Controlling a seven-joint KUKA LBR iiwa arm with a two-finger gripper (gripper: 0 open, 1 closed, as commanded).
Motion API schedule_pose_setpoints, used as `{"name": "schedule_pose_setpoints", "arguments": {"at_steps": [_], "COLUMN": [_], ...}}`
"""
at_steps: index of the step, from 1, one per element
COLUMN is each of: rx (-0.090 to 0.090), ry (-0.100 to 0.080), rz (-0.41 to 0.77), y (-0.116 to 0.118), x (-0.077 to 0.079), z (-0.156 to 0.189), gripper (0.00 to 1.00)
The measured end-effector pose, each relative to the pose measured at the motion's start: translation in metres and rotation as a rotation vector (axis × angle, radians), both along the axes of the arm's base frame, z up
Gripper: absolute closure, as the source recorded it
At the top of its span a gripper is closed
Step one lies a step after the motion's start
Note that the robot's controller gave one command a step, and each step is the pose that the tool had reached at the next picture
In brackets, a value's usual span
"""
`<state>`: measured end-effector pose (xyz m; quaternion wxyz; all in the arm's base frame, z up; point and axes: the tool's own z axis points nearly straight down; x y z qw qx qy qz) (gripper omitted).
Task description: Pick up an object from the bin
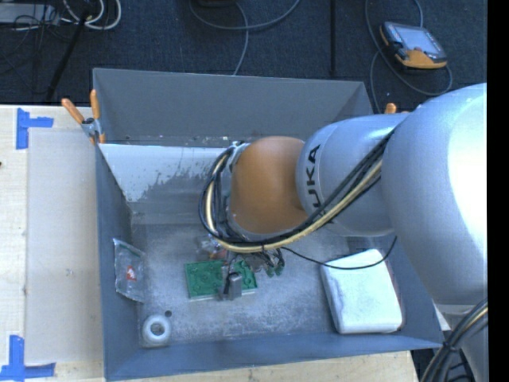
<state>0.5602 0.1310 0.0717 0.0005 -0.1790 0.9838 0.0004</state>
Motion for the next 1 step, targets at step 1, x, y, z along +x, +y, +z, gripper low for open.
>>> {"name": "schedule_pose_setpoints", "arguments": {"at_steps": [1], "rx": [0.001], "ry": [-0.006], "rz": [0.024], "y": [0.0019], "x": [-0.0248], "z": [0.1246], "gripper": [1.00]}}
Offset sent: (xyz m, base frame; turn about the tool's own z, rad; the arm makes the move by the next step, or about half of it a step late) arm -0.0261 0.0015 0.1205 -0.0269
